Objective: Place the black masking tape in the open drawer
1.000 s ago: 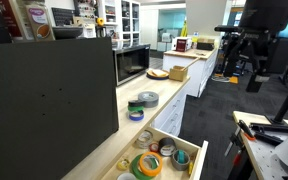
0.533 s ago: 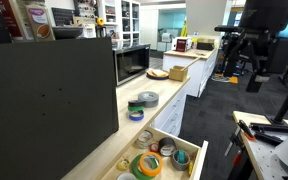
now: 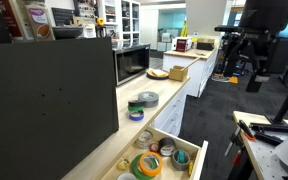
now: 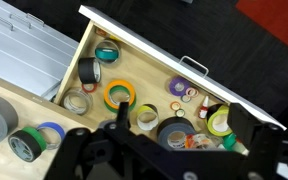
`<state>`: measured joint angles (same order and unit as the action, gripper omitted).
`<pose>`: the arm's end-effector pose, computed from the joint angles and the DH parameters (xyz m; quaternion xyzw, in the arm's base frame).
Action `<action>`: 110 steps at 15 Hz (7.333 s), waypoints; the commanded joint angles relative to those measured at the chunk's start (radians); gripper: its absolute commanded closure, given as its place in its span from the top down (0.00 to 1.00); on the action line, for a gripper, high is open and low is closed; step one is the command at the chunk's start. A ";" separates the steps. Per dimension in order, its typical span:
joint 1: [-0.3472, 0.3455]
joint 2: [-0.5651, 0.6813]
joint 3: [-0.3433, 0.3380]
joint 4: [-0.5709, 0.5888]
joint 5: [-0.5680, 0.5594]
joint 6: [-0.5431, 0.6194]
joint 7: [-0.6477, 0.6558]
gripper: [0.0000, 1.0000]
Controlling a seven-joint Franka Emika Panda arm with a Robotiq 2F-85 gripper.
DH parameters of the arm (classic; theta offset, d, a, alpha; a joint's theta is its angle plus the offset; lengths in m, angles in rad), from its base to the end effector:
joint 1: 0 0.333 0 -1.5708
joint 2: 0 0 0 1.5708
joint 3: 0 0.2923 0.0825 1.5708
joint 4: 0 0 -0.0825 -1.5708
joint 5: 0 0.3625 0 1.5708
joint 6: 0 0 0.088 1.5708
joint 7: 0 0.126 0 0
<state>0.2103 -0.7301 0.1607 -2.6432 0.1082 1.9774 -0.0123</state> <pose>0.3079 0.1269 0.4385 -0.9879 -0.1524 -0.0300 0.0016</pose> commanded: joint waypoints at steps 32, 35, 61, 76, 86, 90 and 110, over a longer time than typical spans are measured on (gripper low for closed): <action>-0.242 0.770 -0.148 0.315 -0.324 0.459 0.090 1.00; -0.251 0.799 -0.161 0.336 -0.319 0.471 0.110 1.00; -0.334 1.300 -0.206 0.788 -0.230 0.533 -0.162 1.00; -0.462 1.347 -0.064 0.819 -0.083 0.543 -0.530 0.46; -0.487 1.323 -0.061 0.805 -0.052 0.532 -0.587 0.02; -0.472 1.278 -0.073 0.788 -0.065 0.528 -0.568 0.03; -0.236 0.888 -0.177 0.284 -0.258 0.567 -0.038 0.04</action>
<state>-0.0725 0.2366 0.0047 -2.2337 -0.0913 2.5054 -0.1350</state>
